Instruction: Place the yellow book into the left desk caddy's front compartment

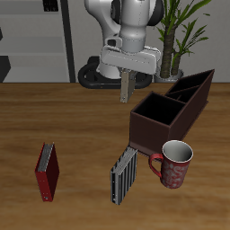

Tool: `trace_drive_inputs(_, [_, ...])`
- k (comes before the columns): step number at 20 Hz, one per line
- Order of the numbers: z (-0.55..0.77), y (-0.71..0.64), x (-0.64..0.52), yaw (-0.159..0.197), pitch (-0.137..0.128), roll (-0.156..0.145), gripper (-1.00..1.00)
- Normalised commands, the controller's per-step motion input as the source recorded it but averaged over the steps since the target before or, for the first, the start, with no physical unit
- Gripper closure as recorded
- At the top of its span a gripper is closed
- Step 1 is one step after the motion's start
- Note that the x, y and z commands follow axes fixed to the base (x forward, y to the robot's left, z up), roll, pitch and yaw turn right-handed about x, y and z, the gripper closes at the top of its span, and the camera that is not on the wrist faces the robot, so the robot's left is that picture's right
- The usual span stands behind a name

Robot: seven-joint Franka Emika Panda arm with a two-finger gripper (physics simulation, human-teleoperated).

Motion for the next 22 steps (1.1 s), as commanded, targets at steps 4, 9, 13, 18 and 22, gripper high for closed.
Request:
trace_drive_inputs(4, [0.07, 0.10, -0.13, -0.009, -0.019, 0.024, 1.00])
trace_drive_inputs(9, [-0.03, 0.15, -0.09, -0.044, 0.005, 0.000, 1.00])
trace_drive_inputs(13, [-0.10, 0.16, 0.00, -0.012, 0.023, 0.007, 1.00])
trace_drive_inputs(18, [0.01, 0.11, -0.05, -0.046, 0.000, -0.026, 1.00])
trace_drive_inputs(22, [-0.06, 0.13, -0.03, -0.015, 0.016, -0.003, 1.00])
